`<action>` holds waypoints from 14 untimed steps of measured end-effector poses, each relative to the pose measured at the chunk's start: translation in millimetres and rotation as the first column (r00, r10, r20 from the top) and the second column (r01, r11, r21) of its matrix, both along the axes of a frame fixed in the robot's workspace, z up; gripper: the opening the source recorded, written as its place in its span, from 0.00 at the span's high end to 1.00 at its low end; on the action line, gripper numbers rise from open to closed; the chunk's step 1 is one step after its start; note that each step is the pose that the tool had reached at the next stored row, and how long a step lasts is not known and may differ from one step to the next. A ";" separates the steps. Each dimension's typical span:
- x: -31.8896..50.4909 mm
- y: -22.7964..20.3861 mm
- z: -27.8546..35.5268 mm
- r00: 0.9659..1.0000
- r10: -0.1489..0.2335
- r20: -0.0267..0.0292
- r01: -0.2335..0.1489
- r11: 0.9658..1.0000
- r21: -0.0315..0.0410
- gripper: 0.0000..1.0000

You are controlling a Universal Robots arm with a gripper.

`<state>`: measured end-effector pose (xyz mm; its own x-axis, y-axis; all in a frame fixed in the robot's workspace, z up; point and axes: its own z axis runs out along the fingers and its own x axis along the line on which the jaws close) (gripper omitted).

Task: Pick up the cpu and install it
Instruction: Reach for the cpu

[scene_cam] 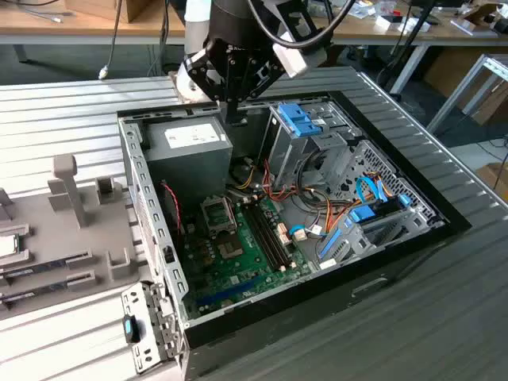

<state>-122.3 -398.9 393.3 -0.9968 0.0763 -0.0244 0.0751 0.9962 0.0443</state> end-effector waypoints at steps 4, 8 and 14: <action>-4.7 0.0 0.0 1.000 0.000 0.000 0.000 1.000 0.000 0.89; -6.1 0.0 0.0 1.000 0.000 0.000 0.000 1.000 0.000 0.89; -8.0 0.0 0.0 1.000 0.000 0.000 0.000 1.000 0.000 0.89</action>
